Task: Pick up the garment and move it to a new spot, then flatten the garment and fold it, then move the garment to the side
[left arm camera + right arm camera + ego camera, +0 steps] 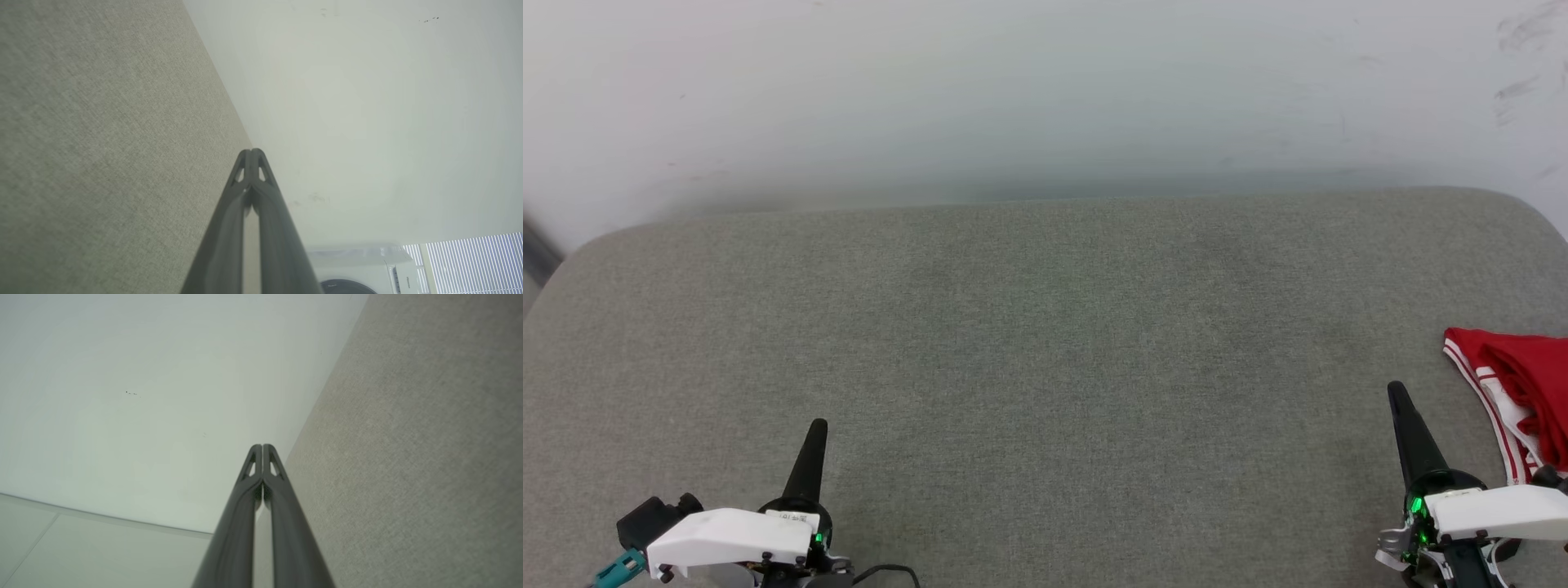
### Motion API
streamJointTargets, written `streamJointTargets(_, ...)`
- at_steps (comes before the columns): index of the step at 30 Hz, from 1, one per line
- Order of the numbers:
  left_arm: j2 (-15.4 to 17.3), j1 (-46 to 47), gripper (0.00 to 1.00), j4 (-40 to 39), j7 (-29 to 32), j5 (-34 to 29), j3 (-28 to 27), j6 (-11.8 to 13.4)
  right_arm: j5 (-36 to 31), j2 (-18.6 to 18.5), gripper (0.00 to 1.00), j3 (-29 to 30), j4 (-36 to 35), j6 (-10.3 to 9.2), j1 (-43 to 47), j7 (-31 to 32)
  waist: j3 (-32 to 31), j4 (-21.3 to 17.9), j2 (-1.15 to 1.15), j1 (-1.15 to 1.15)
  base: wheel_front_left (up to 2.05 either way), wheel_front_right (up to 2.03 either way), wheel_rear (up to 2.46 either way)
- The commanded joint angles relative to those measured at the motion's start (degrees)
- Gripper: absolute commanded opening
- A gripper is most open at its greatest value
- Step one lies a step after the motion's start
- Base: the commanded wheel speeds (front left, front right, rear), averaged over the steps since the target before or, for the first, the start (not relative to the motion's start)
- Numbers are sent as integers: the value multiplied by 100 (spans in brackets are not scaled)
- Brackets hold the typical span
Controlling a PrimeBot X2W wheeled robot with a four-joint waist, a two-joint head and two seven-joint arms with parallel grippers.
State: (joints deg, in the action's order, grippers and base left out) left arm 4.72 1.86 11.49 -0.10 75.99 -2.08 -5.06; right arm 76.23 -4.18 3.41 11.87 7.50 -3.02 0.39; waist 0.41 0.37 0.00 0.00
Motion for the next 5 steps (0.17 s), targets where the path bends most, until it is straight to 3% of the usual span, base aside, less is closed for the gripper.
streamJointTargets(1,12,136,0,-4,38,116,-25,-43,123,-31,0,22,-2,-1,-121,34,-1,-1,0,0,0,0,0)
streamJointTargets(5,8,163,0,27,92,322,-50,-62,319,-27,0,36,25,-1,-143,88,-3,-5,0,0,0,0,0)
